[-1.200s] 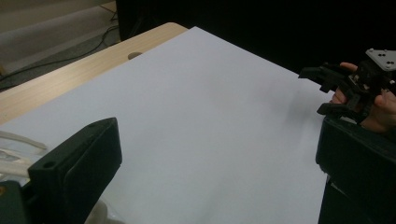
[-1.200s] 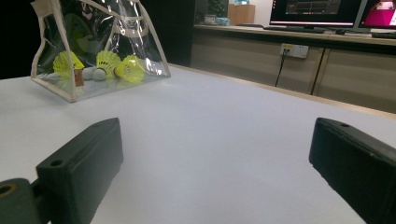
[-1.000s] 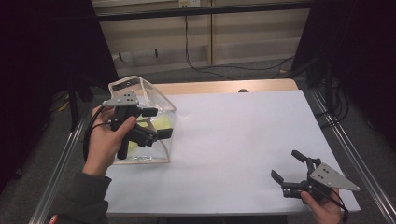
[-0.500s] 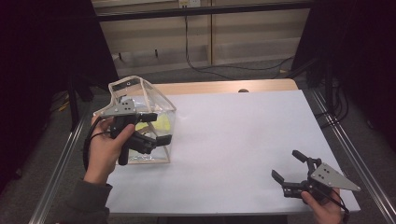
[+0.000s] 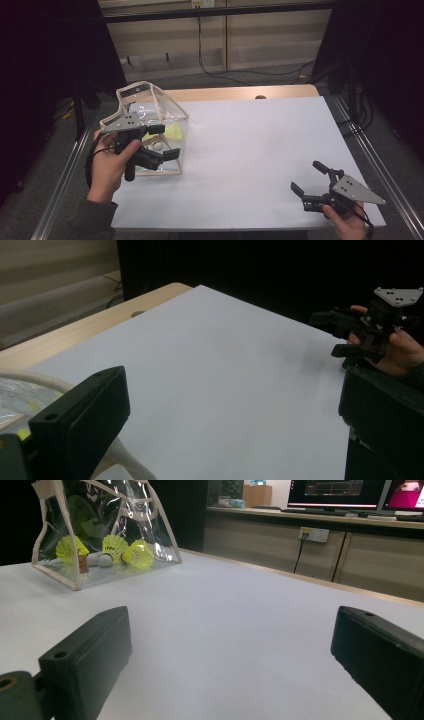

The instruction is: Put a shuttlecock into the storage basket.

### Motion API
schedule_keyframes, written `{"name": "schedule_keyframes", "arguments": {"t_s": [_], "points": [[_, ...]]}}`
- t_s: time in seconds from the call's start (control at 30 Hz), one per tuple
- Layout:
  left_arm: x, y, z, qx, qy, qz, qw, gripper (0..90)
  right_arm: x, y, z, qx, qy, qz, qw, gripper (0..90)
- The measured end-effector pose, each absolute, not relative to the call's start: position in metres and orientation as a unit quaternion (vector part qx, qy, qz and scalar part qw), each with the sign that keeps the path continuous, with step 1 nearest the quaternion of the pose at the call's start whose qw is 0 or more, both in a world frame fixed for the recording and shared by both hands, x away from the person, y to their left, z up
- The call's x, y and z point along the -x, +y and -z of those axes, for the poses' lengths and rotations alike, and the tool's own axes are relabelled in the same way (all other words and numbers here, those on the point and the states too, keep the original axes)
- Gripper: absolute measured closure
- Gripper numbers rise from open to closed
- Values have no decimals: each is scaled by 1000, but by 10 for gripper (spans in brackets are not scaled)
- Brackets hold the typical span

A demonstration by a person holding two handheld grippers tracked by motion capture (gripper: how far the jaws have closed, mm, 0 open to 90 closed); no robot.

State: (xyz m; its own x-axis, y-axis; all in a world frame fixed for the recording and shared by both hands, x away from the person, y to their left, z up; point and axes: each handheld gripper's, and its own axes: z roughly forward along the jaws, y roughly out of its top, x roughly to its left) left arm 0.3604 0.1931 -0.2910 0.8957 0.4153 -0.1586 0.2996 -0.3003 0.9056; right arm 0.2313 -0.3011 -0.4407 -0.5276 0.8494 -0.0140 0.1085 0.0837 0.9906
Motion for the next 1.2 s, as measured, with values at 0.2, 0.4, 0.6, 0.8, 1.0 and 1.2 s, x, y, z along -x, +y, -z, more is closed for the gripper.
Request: {"name": "schedule_keyframes", "arguments": {"t_s": [0.2, 0.4, 0.6, 0.8, 1.0, 1.2], "points": [[-358, 191, 295, -804, 215, -47, 553, 0, -231, -301, 441, -363, 661, -572, 324, 27], [-356, 189, 298, -806, 207, -43, 553, 0, -231, -301, 441, -363, 661, -572, 324, 27], [-354, 189, 306, -803, 204, -43, 559, 0, -231, -301, 441, -362, 661, -572, 324, 27], [-352, 193, 312, -804, 201, -49, 557, 0, -231, -301, 440, -363, 660, -572, 324, 27], [-350, 196, 318, -805, 195, -56, 557, 0, -231, -301, 440, -362, 661, -572, 324, 27], [-348, 198, 324, -801, 200, -57, 561, 0, -231, -302, 440, -363, 661, -571, 324, 26]]}}
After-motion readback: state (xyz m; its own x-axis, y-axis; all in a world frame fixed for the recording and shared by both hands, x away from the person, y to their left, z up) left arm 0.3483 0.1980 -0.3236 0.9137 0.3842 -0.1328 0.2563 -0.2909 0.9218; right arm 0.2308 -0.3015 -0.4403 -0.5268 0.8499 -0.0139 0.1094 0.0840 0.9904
